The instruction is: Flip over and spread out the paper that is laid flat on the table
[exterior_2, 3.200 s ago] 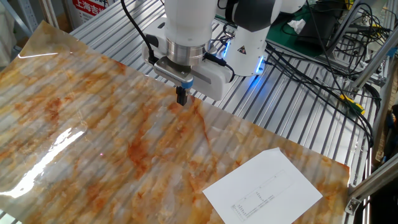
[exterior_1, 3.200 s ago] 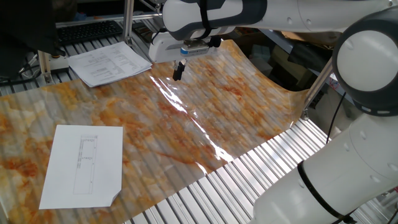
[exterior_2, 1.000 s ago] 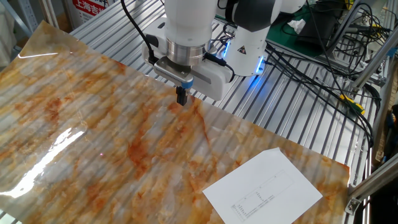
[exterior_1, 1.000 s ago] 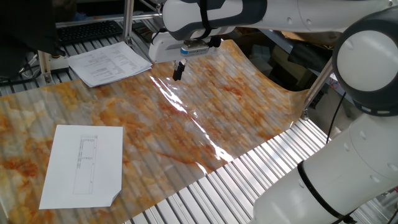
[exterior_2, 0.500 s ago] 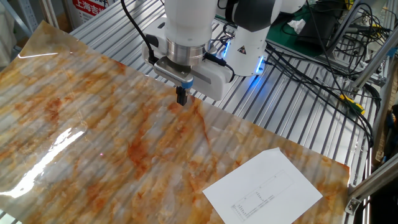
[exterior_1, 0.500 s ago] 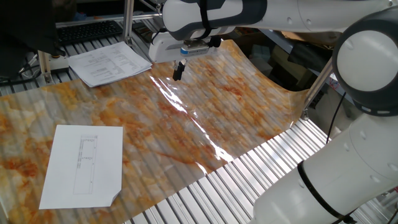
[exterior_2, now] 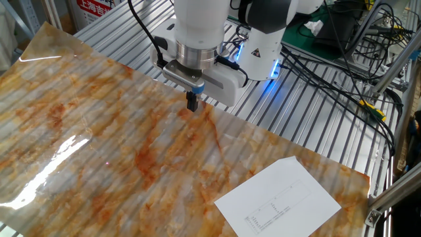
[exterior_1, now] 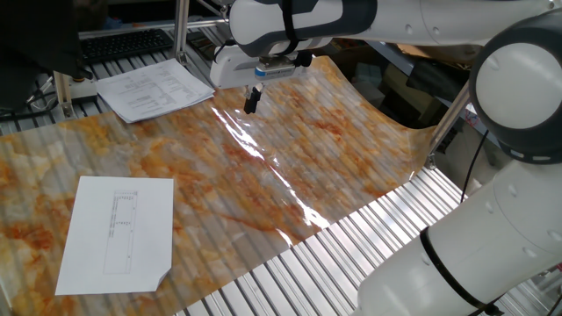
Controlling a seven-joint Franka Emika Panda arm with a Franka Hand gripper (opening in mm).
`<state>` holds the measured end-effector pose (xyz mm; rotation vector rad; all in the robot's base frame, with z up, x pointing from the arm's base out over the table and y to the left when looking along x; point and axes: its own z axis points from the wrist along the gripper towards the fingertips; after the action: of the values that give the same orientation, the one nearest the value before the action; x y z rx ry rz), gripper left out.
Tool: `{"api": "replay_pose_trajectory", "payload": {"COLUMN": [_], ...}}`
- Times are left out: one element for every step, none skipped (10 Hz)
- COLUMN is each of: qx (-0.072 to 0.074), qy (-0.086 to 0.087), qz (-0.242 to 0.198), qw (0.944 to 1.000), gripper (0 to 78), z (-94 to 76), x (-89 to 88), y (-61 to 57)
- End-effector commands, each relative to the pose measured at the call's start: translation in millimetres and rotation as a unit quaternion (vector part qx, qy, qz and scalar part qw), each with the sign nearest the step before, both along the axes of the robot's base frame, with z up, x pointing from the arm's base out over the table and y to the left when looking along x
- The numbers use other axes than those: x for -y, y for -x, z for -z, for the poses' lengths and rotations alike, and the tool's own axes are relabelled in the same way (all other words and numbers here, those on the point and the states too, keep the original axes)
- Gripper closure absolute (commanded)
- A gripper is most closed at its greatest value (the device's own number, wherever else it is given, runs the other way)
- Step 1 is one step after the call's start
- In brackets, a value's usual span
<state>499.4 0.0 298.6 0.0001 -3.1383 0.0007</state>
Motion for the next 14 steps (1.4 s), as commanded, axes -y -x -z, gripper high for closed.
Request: {"api": "replay_pose_trajectory", "payload": {"qx": [-0.029,-0.029,-0.026,-0.029,-0.032,-0.035,-0.037,-0.037,-0.034,-0.031,-0.03,-0.03,-0.03,-0.029], "qy": [-0.041,-0.04,-0.008,-0.01,-0.01,-0.01,-0.009,-0.009,-0.01,-0.01,-0.011,-0.012,-0.012,-0.013], "qz": [0.136,0.136,0.13,0.13,0.134,0.142,0.144,0.142,0.14,0.136,0.131,0.128,0.125,0.125], "qw": [0.9894,0.9895,0.9911,0.991,0.9904,0.9892,0.9889,0.9892,0.9895,0.9901,0.9908,0.9913,0.9916,0.9916], "gripper": [77.6,77.6,77.6,77.6,77.6,77.6,77.6,77.6,77.6,77.6,77.6,77.6,77.6,77.6], "z": [0.0,0.0,-0.5,-1.0,-2.2,-5.2,-8.2,-10.6,-11.6,-11.8,-11.4,-8.1,-2.0,3.7], "x": [-0.1,-0.1,-1.3,-2.4,-5.7,-13.3,-20.5,-26.7,-31.8,-36.3,-40.1,-43.8,-47.9,-51.1], "y": [0.0,0.0,0.5,0.8,2.0,5.0,8.5,12.7,16.5,20.1,24.5,29.9,34.7,38.9]}}
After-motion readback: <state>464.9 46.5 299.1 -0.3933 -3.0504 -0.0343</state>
